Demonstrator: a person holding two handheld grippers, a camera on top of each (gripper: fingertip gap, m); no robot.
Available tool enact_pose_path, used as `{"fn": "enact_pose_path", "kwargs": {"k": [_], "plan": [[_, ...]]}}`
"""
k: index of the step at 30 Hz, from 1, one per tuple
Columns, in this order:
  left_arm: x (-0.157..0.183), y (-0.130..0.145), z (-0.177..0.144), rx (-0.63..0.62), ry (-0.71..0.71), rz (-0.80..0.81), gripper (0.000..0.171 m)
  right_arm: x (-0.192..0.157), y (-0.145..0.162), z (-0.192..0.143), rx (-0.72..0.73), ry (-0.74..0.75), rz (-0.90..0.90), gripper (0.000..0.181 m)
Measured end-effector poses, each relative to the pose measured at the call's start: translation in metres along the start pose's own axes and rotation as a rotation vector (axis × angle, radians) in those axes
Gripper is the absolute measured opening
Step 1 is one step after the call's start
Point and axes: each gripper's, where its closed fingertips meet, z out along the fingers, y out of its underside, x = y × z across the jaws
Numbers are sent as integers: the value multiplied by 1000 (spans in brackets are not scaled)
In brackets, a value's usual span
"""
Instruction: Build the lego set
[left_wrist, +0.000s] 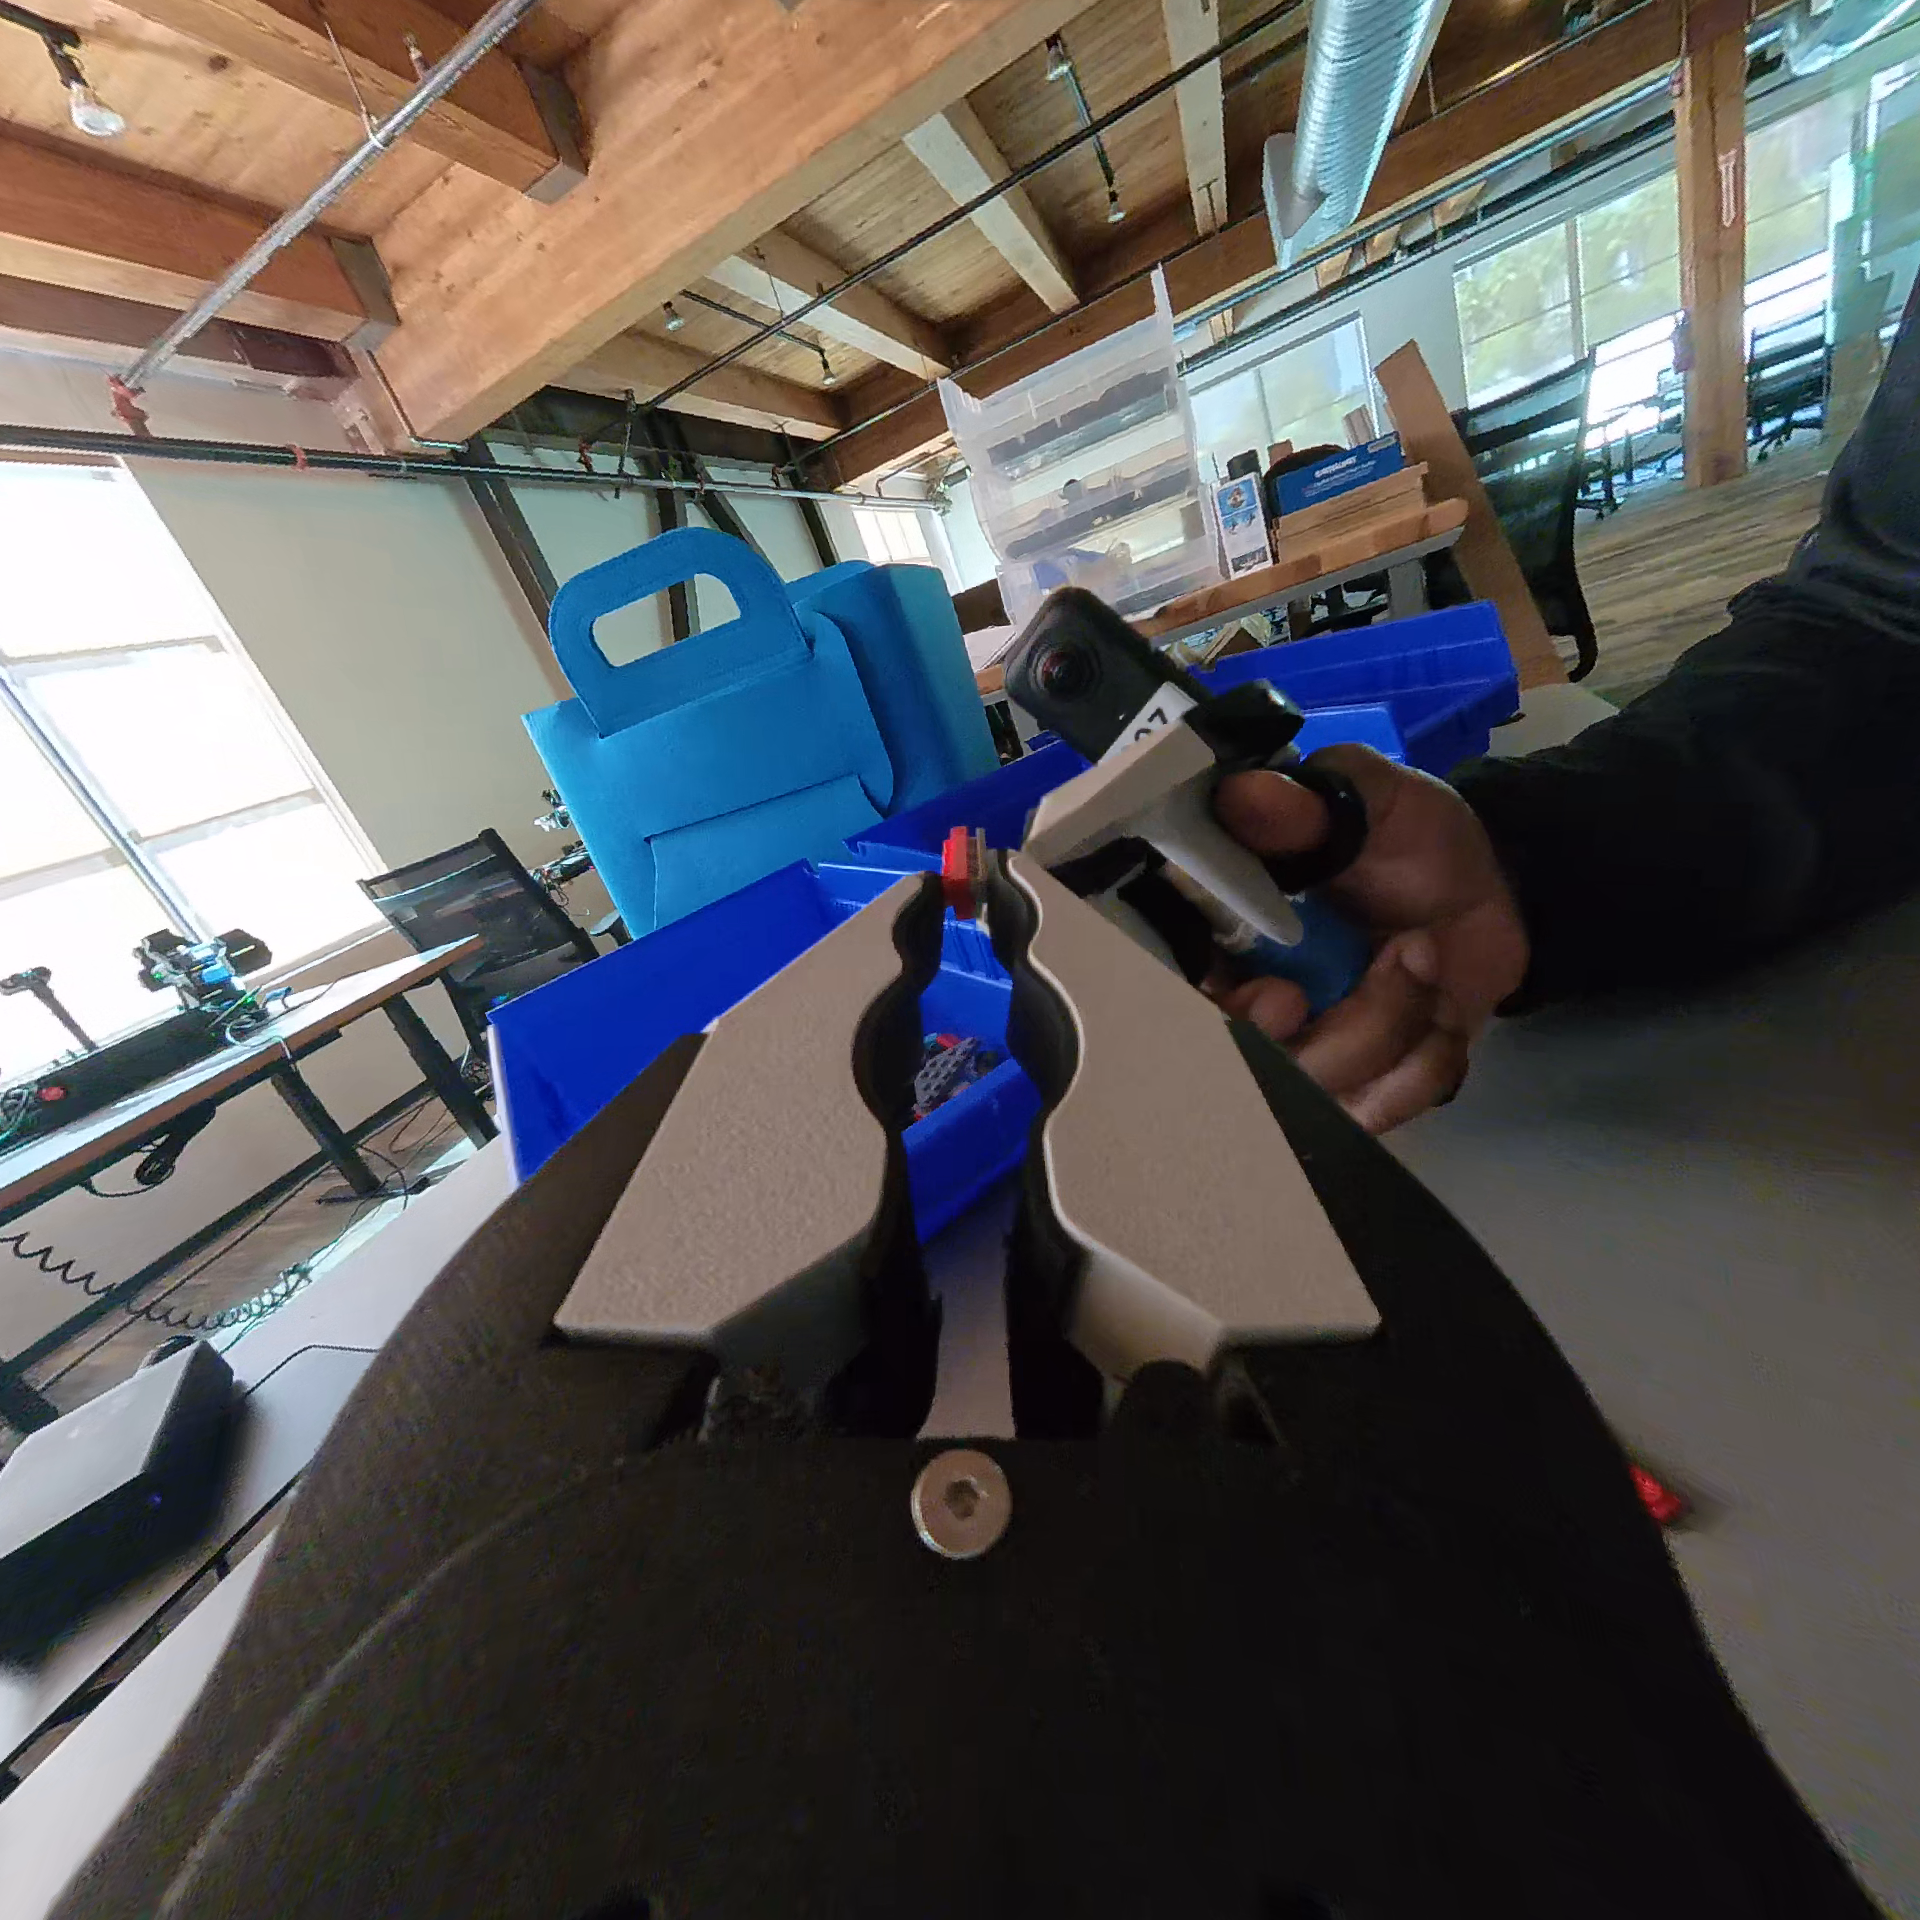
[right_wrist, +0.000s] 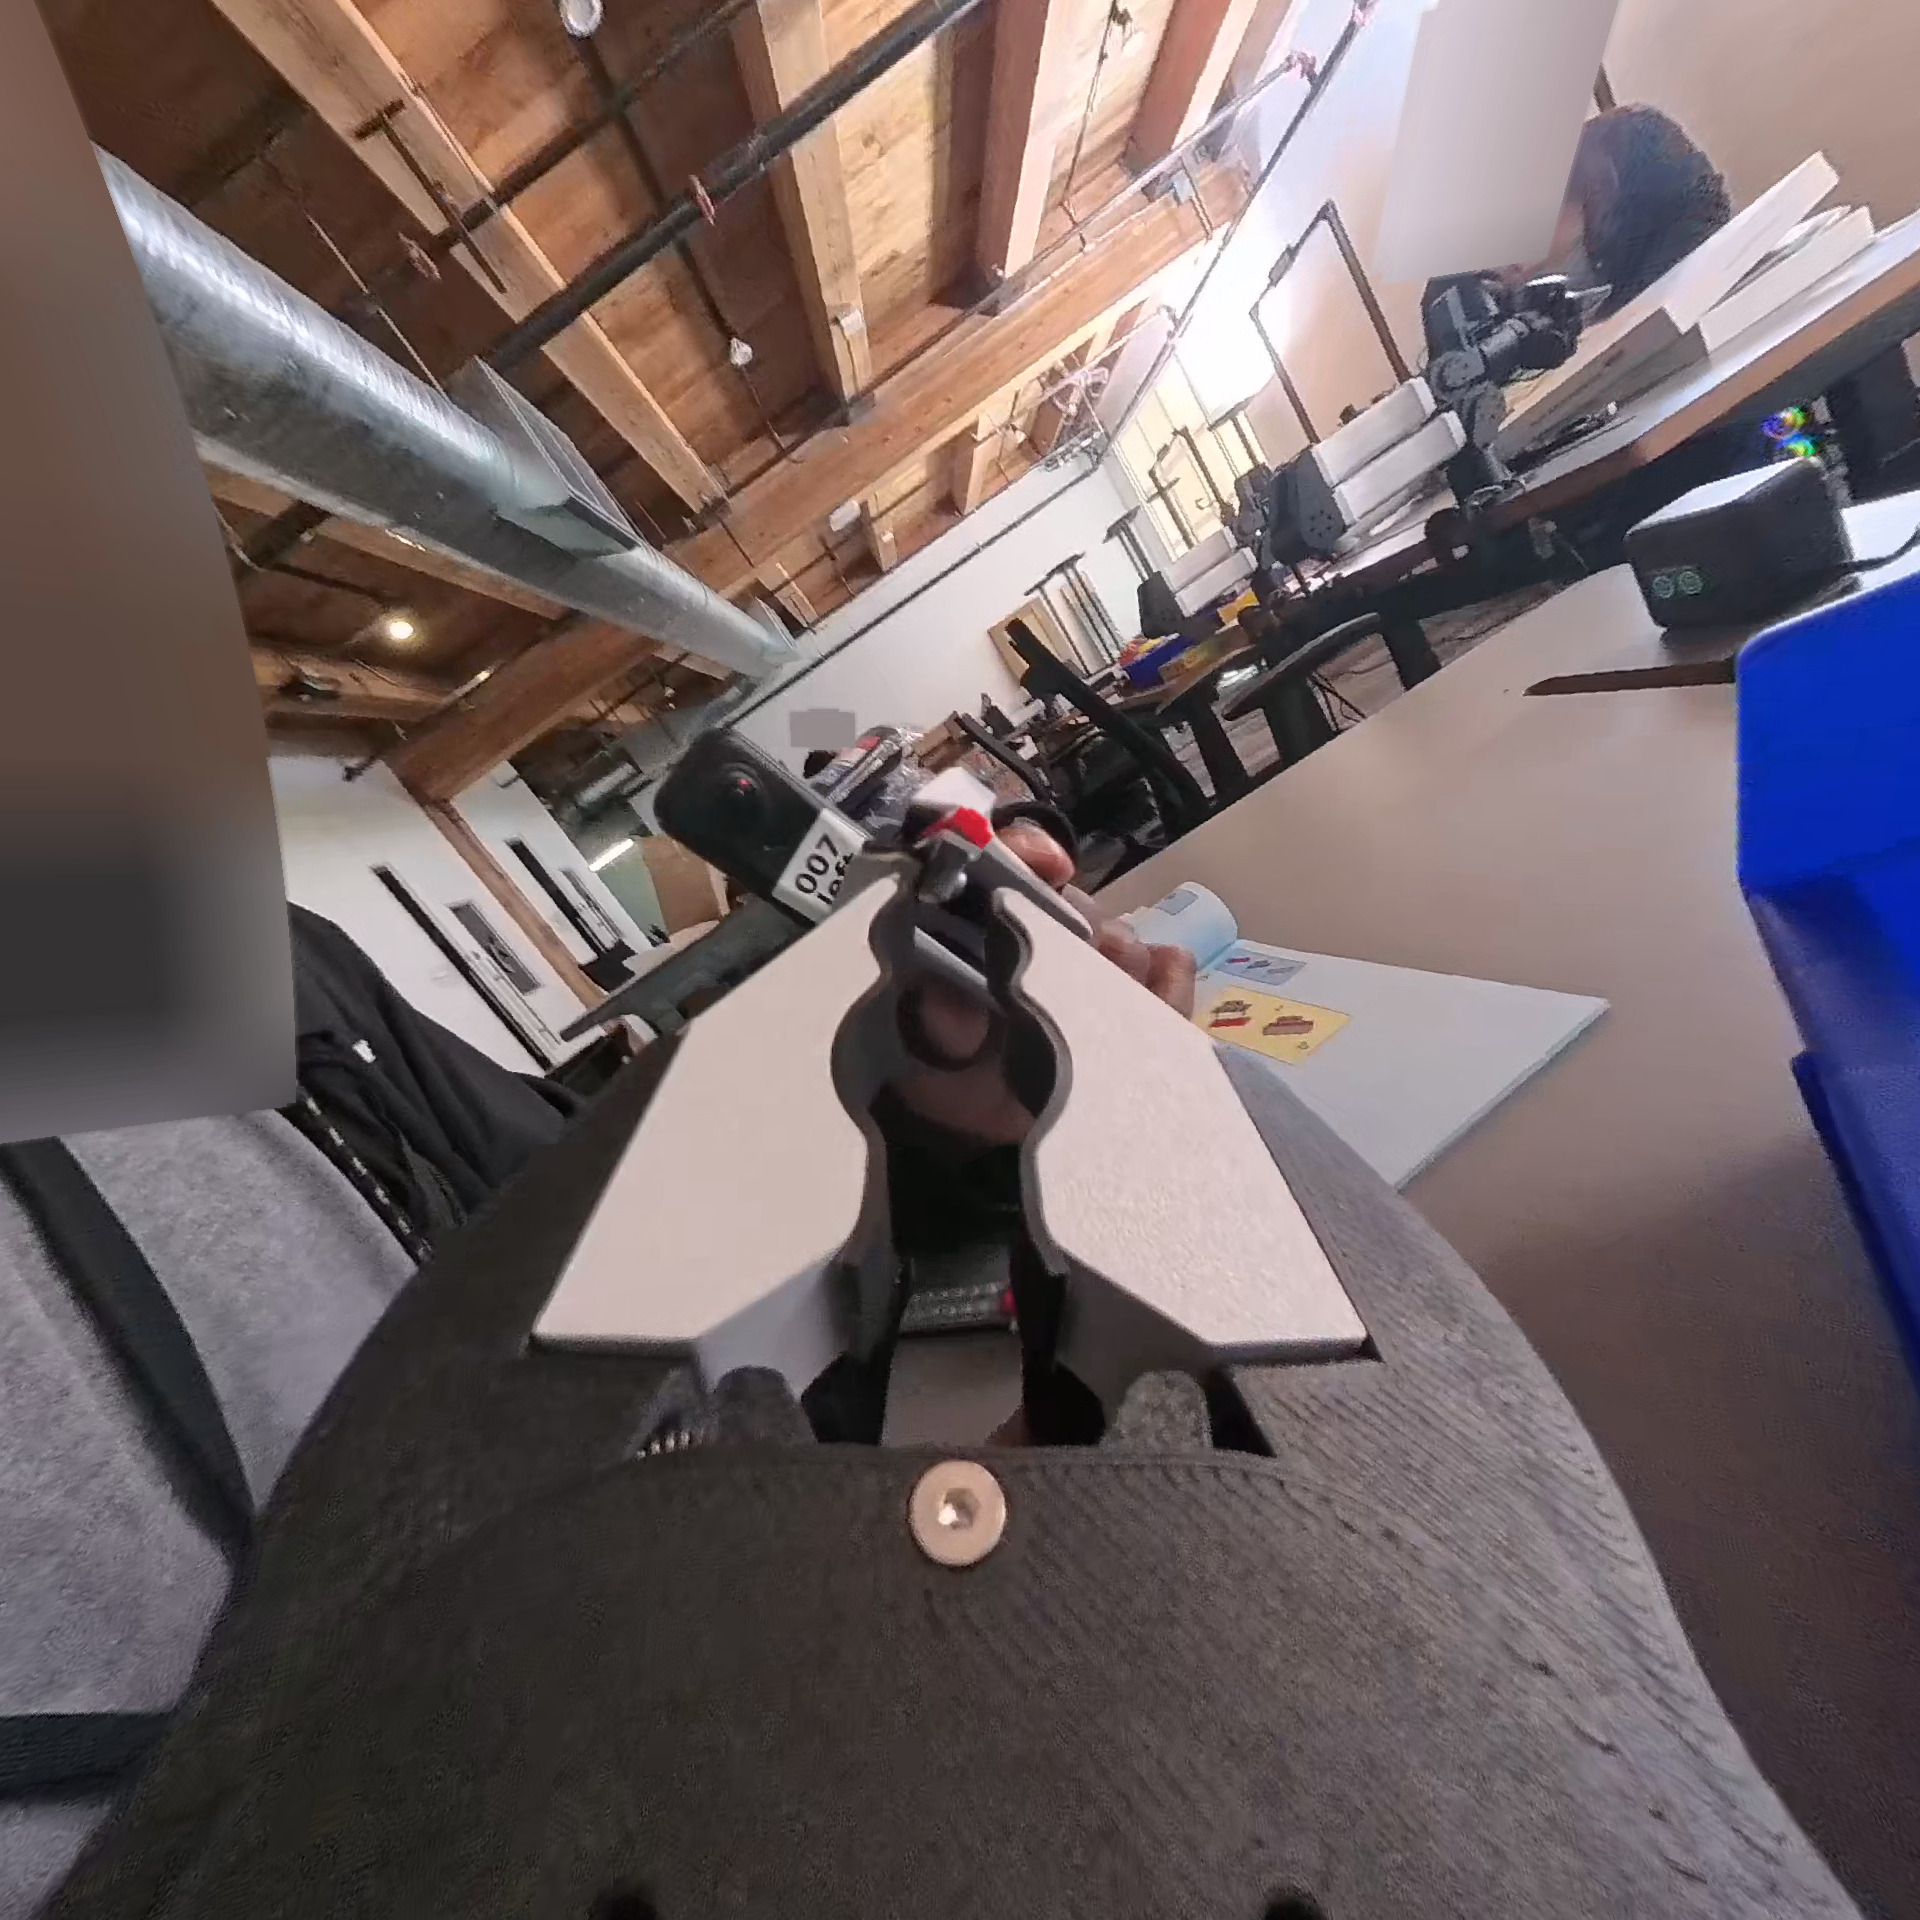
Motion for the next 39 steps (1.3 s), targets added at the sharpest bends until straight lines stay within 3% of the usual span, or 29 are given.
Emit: {"fn": "enact_pose_path", "kwargs": {"k": [12,18,21,24,31,39], "plan": [[7,9,2,-44,71,-64,10,4,1,-3,-25,30,-75,7],[9,11,-1,-42,174,-280,35,4,3,-6,-99,38,-155,7],[12,5,-6,-8,297,-526,29,2,15,-7,-210,20,-242,7],[22,10,-8,-56,416,-698,26,0,27,-10,-321,20,-371,7],[45,26,-3,-171,512,-775,16,-2,44,-16,-467,14,-546,8],[47,28,-4,-177,533,-795,7,-6,49,-18,-479,-21,-554,8]]}}
